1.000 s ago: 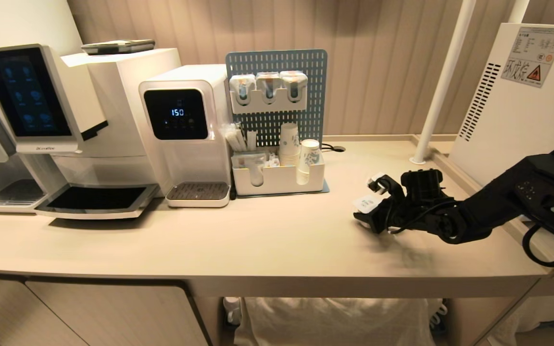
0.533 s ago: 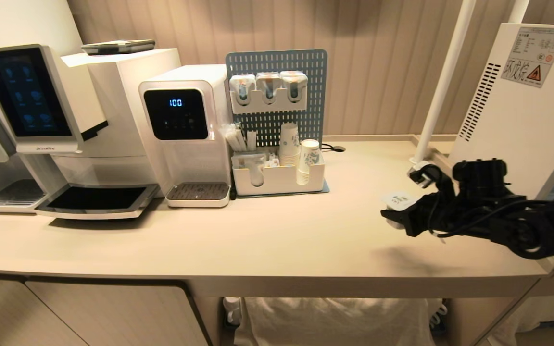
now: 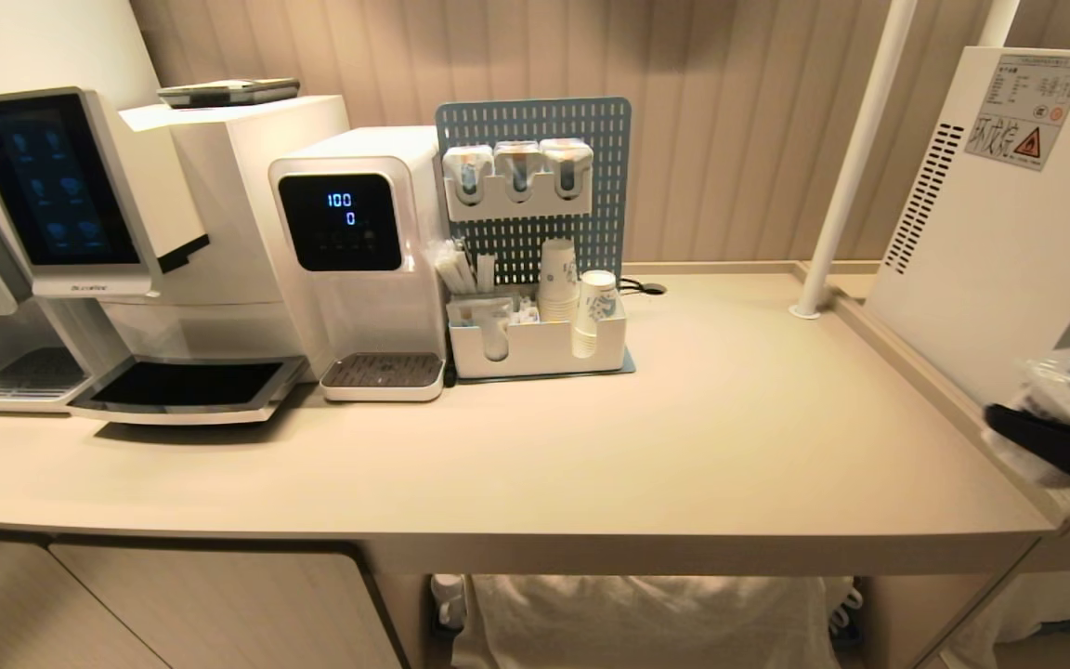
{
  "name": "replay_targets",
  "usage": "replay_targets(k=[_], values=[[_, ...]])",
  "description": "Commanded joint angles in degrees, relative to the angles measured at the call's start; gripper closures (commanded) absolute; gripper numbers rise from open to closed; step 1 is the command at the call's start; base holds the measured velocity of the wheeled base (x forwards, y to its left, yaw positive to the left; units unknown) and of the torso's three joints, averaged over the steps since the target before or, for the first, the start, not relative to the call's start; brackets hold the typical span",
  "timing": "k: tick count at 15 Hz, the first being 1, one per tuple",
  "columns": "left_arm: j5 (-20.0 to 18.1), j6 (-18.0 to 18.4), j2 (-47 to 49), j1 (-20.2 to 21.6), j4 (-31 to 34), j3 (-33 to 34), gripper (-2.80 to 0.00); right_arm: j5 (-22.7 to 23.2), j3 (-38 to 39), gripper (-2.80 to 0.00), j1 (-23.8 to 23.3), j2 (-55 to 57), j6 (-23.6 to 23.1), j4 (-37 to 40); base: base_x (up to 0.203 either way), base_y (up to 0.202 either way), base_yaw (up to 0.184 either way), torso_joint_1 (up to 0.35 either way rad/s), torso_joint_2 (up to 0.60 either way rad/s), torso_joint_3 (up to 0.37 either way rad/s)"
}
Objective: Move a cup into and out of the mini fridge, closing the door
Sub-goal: Put the yoghurt in the freezer
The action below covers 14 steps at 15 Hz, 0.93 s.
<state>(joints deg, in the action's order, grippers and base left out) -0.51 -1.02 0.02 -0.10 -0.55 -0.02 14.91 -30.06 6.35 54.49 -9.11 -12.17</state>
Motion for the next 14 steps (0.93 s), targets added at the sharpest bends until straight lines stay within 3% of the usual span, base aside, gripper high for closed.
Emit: replay_targets(k=[1, 3, 6, 8, 10, 12, 14], values=[[-0.02, -0.03, -0.02, 0.01, 0.02, -0.06, 0.00, -3.92, -0.28, 0.00, -0.64, -22.80, 2.44, 17.50, 0.000, 0.000, 0.000, 0.000, 0.00, 0.000], [-0.02, -0.03, -0.02, 0.01, 0.02, -0.06, 0.00, -8.69, -1.00, 0.00, -2.03, -29.26, 7.16, 28.79, 0.000, 0.000, 0.000, 0.000, 0.00, 0.000], [-0.02, 0.04, -0.02, 0.01, -0.05, -0.06, 0.00, -9.97, 2.22, 0.00, -3.92, -39.68, 10.28, 33.46, 0.000, 0.000, 0.000, 0.000, 0.00, 0.000], [-0.02, -0.03, -0.02, 0.01, 0.02, -0.06, 0.00, -13.44, 5.62, 0.00, -5.73, -46.26, 13.55, 35.56, 0.000, 0.000, 0.000, 0.000, 0.00, 0.000], [-0.02, 0.06, -0.02, 0.01, -0.06, -0.06, 0.00, -16.18, 10.10, 0.00, -6.06, -52.84, 14.37, 33.16, 0.000, 0.000, 0.000, 0.000, 0.00, 0.000], [-0.02, 0.03, -0.02, 0.01, -0.03, -0.06, 0.00, -20.09, 19.54, 0.00, -6.19, -54.55, 12.57, 22.56, 0.000, 0.000, 0.000, 0.000, 0.00, 0.000], [-0.02, 0.06, -0.02, 0.01, -0.04, 0.01, 0.00, -21.08, 27.87, 0.00, -6.23, -54.50, 9.36, 13.38, 0.000, 0.000, 0.000, 0.000, 0.00, 0.000]])
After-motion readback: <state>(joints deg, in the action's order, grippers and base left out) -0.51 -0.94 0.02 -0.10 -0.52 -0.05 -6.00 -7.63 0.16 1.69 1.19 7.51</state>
